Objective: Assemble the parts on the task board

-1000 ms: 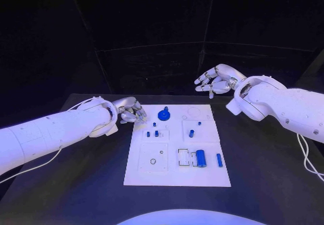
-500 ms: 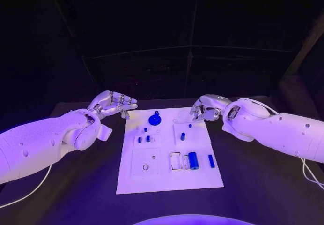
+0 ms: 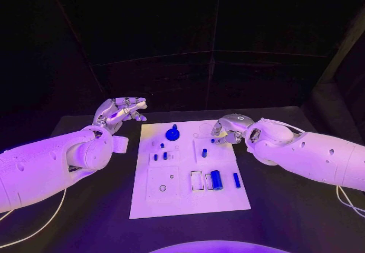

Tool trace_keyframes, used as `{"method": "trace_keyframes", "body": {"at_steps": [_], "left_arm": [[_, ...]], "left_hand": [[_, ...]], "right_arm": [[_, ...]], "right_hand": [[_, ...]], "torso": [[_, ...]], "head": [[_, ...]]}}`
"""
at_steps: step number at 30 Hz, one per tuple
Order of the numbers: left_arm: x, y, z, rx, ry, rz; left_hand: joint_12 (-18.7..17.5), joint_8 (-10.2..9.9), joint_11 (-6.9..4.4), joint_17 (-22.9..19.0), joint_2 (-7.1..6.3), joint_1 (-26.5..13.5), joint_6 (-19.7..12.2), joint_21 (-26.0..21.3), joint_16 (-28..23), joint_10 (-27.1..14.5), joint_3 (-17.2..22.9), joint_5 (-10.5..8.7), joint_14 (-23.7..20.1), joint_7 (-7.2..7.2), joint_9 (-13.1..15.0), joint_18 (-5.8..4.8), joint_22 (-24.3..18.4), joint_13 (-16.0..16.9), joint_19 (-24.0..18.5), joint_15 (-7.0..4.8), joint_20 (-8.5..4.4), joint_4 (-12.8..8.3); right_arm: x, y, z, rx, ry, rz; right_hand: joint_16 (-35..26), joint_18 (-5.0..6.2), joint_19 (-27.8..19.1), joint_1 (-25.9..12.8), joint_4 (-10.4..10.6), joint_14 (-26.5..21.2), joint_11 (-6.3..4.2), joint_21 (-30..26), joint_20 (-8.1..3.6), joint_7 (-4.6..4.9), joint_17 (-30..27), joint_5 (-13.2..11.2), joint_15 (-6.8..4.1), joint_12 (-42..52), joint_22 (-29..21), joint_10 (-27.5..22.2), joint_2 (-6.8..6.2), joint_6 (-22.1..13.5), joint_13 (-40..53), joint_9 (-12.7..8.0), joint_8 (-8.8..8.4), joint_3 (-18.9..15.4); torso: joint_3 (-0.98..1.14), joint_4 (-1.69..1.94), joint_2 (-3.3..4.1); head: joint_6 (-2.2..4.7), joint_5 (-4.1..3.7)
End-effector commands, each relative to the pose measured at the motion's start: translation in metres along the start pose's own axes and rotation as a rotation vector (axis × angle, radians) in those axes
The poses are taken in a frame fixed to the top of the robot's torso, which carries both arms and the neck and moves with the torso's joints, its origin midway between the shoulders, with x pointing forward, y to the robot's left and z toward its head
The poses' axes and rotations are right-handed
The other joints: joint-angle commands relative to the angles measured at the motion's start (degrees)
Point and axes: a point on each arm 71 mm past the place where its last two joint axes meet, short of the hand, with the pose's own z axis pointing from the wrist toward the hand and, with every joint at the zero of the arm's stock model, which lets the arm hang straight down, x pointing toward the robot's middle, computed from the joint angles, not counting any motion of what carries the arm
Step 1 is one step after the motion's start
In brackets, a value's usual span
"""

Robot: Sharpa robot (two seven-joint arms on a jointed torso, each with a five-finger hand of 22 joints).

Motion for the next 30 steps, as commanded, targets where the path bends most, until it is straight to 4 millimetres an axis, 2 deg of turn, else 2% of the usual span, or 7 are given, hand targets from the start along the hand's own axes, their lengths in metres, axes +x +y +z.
{"method": "trace_keyframes", "body": {"at_steps": [1, 5, 14, 17, 20, 28, 30], "left_arm": [[-0.002, -0.002, 0.0, 0.015, -0.034, -0.049], [-0.001, 0.0, 0.0, -0.001, -0.038, -0.055], [0.001, 0.001, 0.0, -0.019, -0.026, -0.065], [0.002, 0.002, 0.0, -0.026, -0.016, -0.065], [0.003, 0.002, 0.0, -0.03, -0.013, -0.062], [0.003, 0.003, 0.001, -0.039, -0.008, -0.061], [0.003, 0.003, 0.001, -0.04, -0.006, -0.062]], "left_hand": [[0.2, -0.1, 0.46, -0.1, 0.45, 0.3, -0.3, -0.4, -0.1, -0.3, -0.1, 0.09, -0.6, 0.6, -0.1, 0.12, -0.1, -0.1, -0.3, 0.0, 0.12, -0.2], [0.1, -0.5, 1.08, -0.4, 0.65, 0.7, -1.3, -0.6, 0.0, -1.3, 0.1, 0.1, -0.9, 1.42, -0.3, 0.04, -0.3, -0.3, -0.4, 0.42, 0.36, -0.5], [0.3, -0.5, 1.25, -0.6, 1.12, 1.4, -1.6, -0.7, 0.1, -1.7, 0.6, 0.13, -1.3, 1.63, -0.2, 0.06, -0.4, -0.4, -0.5, 0.54, 0.47, -0.8], [0.4, -0.4, 1.3, -0.7, 1.42, 1.9, -1.7, -0.6, 0.2, -1.9, 1.0, 0.13, -1.5, 1.72, -0.2, 0.08, -0.3, -0.4, -0.7, 0.57, 0.48, -1.0], [0.5, -0.4, 1.34, -0.7, 1.5, 2.0, -1.8, -0.6, 0.2, -2.0, 1.1, 0.13, -1.6, 1.76, -0.2, 0.07, -0.3, -0.4, -0.7, 0.59, 0.5, -1.1], [0.6, -0.4, 1.42, -0.8, 1.54, 2.2, -1.9, -0.6, 0.2, -2.2, 1.3, 0.12, -1.8, 1.86, -0.2, 0.07, -0.3, -0.5, -0.9, 0.65, 0.52, -1.3], [0.6, -0.4, 1.42, -0.8, 1.54, 2.3, -1.9, -0.6, 0.2, -2.2, 1.3, 0.12, -1.9, 1.86, -0.2, 0.07, -0.3, -0.5, -0.9, 0.65, 0.52, -1.3]], "right_arm": [[0.001, 0.0, 0.001, 0.007, 0.001, -0.04], [0.005, 0.001, 0.003, 0.006, 0.019, -0.036], [0.009, 0.004, 0.006, -0.003, 0.046, -0.02], [0.011, 0.007, 0.008, -0.011, 0.064, -0.017], [0.013, 0.008, 0.008, -0.014, 0.073, -0.015], [0.016, 0.009, 0.01, -0.013, 0.1, -0.015], [0.017, 0.009, 0.01, -0.012, 0.103, -0.015]], "right_hand": [[0.4, 0.78, 0.2, 0.9, -0.2, 0.3, 0.23, -0.2, 0.28, 0.33, 0.4, -1.3, 0.52, -0.4, 0.0, 0.1, 0.2, 0.4, -0.8, 0.1, -0.36, 1.1], [0.8, 0.81, 0.2, 1.4, -0.1, 0.4, -0.07, -0.1, 0.22, -0.04, 0.9, -3.7, 0.35, -0.6, 0.0, 1.4, 1.11, 1.4, -2.1, 0.1, -0.53, 2.6], [2.3, 0.82, 0.4, 2.6, -0.2, 0.8, -0.54, 0.4, -0.17, -0.51, 2.7, -5.3, -0.05, -1.6, 0.2, 3.5, 2.09, 3.0, -3.9, 0.1, -0.85, 5.7], [2.7, 0.81, 0.4, 2.8, -0.2, 0.9, -0.7, 0.7, -0.28, -0.68, 3.1, -6.5, -0.17, -2.2, 0.4, 4.3, 2.45, 3.7, -4.2, 0.1, -1.0, 7.3], [2.9, 0.81, 0.3, 2.9, -0.2, 0.9, -0.86, 0.9, -0.39, -0.83, 3.3, -7.5, -0.28, -2.7, 0.5, 5.1, 2.51, 4.3, -4.2, 0.1, -1.11, 8.7], [3.2, 0.81, 0.0, 2.1, -0.2, 0.9, -0.81, 1.4, -0.44, -0.9, 3.7, -7.8, -0.27, -4.4, 0.8, 6.1, 1.14, 4.9, -4.2, 0.1, -1.96, 12.2], [3.2, 0.81, -0.2, 1.2, -0.1, 0.8, -0.75, 1.7, -0.41, -0.76, 3.5, -7.8, -0.27, -5.4, 1.0, 6.6, -0.28, 5.2, -4.2, 0.1, -2.51, 14.6]], "torso": [[-0.04, 0.03, 0.02], [-0.09, 0.12, 0.03], [-0.03, 0.02, 0.02], [-0.07, 0.02, 0.01], [-0.05, -0.01, 0.0], [-0.05, -0.02, -0.03], [-0.02, -0.07, -0.07]], "head": [[-0.14, 0.02], [-0.34, -0.05], [-0.65, 0.32], [-0.7, 0.14], [-0.77, 0.28], [-1.03, 0.28], [-1.0, 0.35]]}}
